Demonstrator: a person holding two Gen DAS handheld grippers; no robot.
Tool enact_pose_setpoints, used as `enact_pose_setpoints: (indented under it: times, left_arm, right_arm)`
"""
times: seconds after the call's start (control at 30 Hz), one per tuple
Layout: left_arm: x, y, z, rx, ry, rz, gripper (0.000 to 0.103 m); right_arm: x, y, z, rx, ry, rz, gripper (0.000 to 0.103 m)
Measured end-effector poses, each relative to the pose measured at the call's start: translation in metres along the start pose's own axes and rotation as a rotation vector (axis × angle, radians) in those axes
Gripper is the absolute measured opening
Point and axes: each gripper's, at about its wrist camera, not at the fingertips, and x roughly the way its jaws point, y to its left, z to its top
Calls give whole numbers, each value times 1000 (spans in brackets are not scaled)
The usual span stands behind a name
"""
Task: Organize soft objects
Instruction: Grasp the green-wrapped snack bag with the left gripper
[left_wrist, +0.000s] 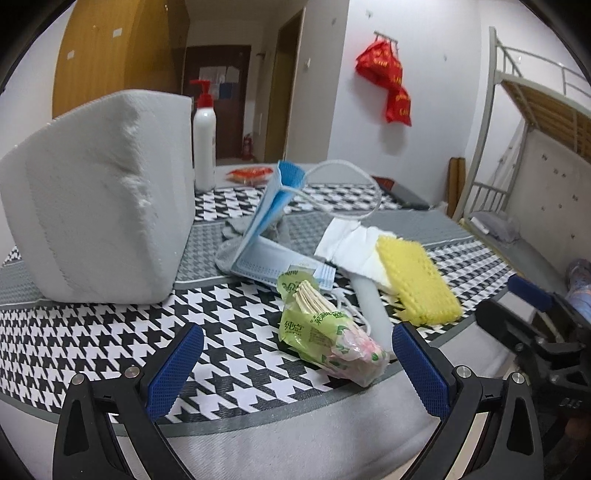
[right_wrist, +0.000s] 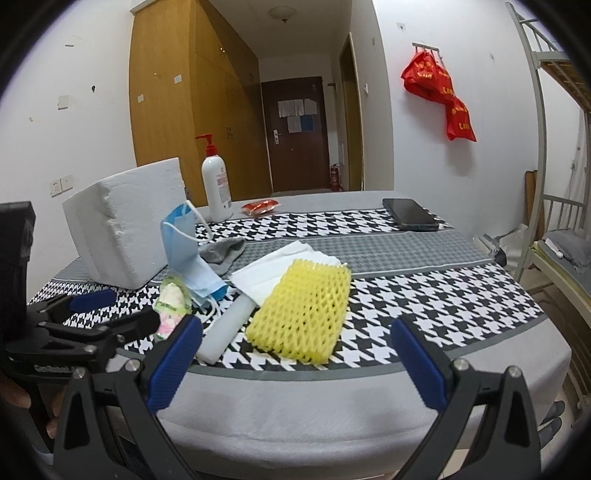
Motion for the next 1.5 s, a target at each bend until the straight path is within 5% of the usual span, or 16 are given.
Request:
enact_pose_setpoints:
  times: [0.47, 0.9, 1.5]
  left_arm:
    - [36, -6, 3, -26, 100, 48, 79]
    - [36, 4, 5, -53, 93, 28, 30]
    - [1, 18, -2, 31, -23, 51, 30]
  right_arm:
    - [10, -10, 1, 5, 10, 23, 103]
    - [17, -10, -1, 5, 17, 33, 103]
    - [46, -1, 4, 33, 102, -23, 103]
